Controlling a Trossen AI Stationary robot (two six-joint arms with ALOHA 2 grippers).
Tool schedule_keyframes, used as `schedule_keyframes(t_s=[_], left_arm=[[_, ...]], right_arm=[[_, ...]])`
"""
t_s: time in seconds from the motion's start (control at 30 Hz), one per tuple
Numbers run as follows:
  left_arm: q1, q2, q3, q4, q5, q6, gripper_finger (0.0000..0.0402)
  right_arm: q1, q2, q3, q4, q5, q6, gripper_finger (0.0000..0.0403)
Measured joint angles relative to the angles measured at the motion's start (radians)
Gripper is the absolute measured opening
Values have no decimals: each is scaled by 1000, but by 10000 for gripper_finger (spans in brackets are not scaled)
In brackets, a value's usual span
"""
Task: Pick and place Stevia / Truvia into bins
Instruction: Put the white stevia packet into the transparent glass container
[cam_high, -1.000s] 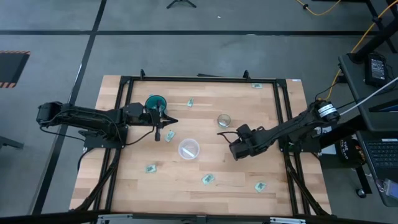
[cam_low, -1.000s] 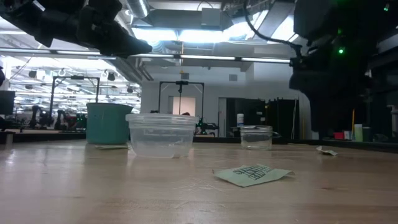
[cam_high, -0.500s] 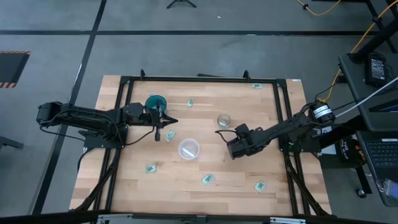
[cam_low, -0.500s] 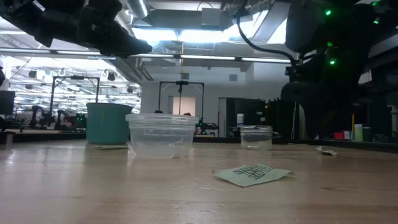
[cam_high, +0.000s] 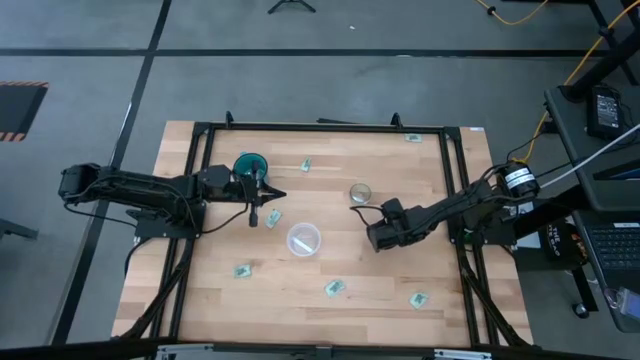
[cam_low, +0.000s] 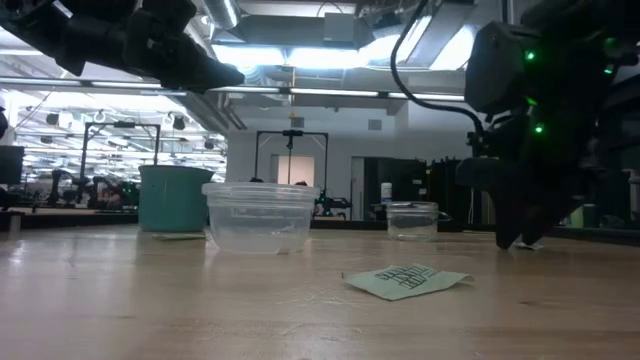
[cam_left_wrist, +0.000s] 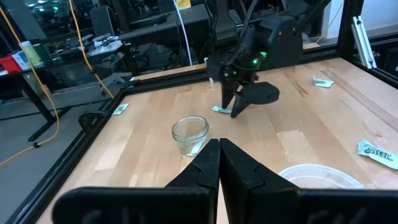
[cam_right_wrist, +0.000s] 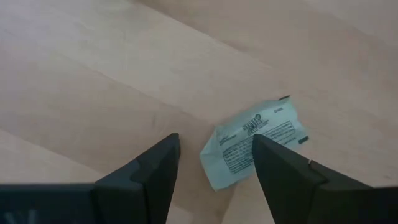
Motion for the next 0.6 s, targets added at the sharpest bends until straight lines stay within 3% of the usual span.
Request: schedule_keyframes(t_s=[0.3, 0.6], left_arm=[[0, 0, 0, 0, 0, 0, 4], [0, 0, 0, 0, 0, 0, 4]], right_arm=[[-5, 2, -2, -1, 2, -1, 200], [-6, 4, -3, 0, 0, -5, 105]])
